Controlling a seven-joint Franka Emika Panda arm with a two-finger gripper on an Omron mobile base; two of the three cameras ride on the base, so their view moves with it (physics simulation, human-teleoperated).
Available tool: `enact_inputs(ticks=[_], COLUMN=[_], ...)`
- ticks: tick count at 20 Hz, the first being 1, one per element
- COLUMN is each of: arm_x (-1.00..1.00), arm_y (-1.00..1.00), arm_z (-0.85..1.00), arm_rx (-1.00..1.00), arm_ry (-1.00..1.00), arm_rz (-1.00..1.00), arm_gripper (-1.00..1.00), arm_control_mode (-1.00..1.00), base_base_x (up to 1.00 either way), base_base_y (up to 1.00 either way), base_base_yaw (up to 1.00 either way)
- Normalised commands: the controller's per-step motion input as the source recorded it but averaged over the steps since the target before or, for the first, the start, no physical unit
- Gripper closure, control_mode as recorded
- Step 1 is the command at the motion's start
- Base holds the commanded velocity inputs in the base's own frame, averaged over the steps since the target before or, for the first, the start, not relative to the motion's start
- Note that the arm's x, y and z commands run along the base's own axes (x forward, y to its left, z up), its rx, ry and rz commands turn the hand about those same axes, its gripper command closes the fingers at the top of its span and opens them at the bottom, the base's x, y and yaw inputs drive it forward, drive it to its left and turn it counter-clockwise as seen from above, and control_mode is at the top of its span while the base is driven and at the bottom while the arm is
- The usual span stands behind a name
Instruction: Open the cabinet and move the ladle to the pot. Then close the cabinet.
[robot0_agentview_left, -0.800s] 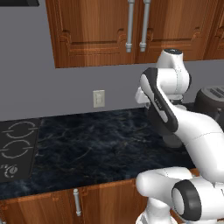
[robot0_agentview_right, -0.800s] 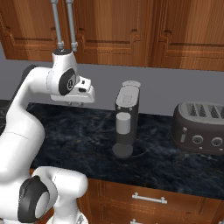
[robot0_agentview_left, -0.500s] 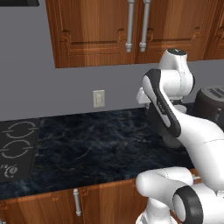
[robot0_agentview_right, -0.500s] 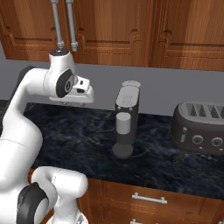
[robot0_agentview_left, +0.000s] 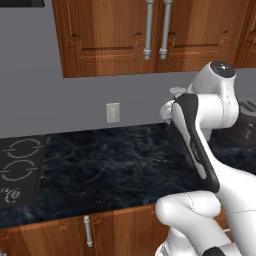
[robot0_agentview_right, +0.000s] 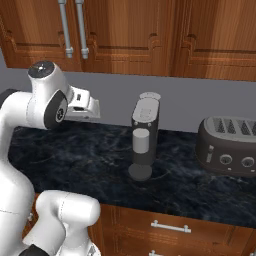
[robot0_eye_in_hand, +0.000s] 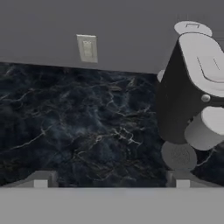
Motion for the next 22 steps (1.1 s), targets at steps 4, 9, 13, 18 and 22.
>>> enact_inputs(ticks=[4,9,13,18,22], arm_x=[-0.22,-0.02,0.07,0.15,0.32], arm_y=[0.32,0.25,0.15,0.21,0.20], arm_z=[0.71,0.89,0.81,0.62,0.49], arm_rx=[0.00,-0.02,0.00,0.00,0.00], arm_ry=[-0.30,-0.34,-0.25,-0.10,-0.01], arm_rz=[0.00,0.00,0.00,0.00,0.00], arm_gripper=[-1.00,-1.00,-1.00,-1.00,-1.00], arm_control_mode=[-1.00,-1.00,-1.00,-1.00,-1.00], base_base_x=[0.00,0.00,0.00,0.00,0.00], base_base_y=[0.00,0.00,0.00,0.00,0.00], base_base_yaw=[0.00,0.00,0.00,0.00,0.00])
